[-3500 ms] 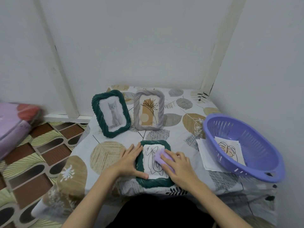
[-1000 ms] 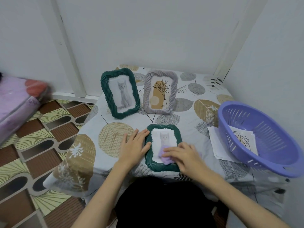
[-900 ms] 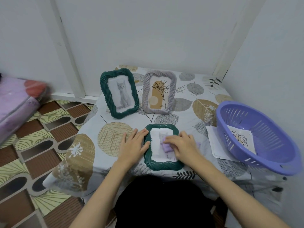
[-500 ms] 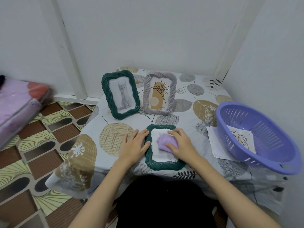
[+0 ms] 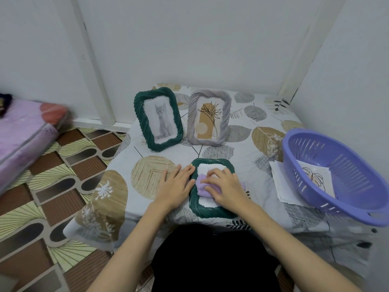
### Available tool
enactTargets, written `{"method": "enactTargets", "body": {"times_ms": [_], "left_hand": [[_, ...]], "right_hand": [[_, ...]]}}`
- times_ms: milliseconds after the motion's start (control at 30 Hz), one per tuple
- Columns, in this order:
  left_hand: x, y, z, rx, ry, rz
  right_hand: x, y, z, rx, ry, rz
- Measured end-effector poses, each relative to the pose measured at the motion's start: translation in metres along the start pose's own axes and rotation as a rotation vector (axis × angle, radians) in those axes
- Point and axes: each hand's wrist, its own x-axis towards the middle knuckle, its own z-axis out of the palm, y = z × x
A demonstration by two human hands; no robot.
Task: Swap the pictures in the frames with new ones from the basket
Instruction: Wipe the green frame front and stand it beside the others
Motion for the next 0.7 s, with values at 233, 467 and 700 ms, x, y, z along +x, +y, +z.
{"method": "enactTargets", "body": {"times_ms": [233,467,700], "left_hand": [[-0.001,0.002,-0.001,0.011,0.013,-0.008],[-0.001,0.002,0.000,-0.006,0.026,-0.009],[-0.001,0.002,0.002,0.005,0.034,-0.006]], "right_hand": [[0.017,0.002,-0.003,-0.072,0.006,0.106],[-0.011,0.014,-0.018,-0.066,-0.053,-0.066],[-0.025,-0.008,-0.008,-0.068,0.000,-0.127]]}}
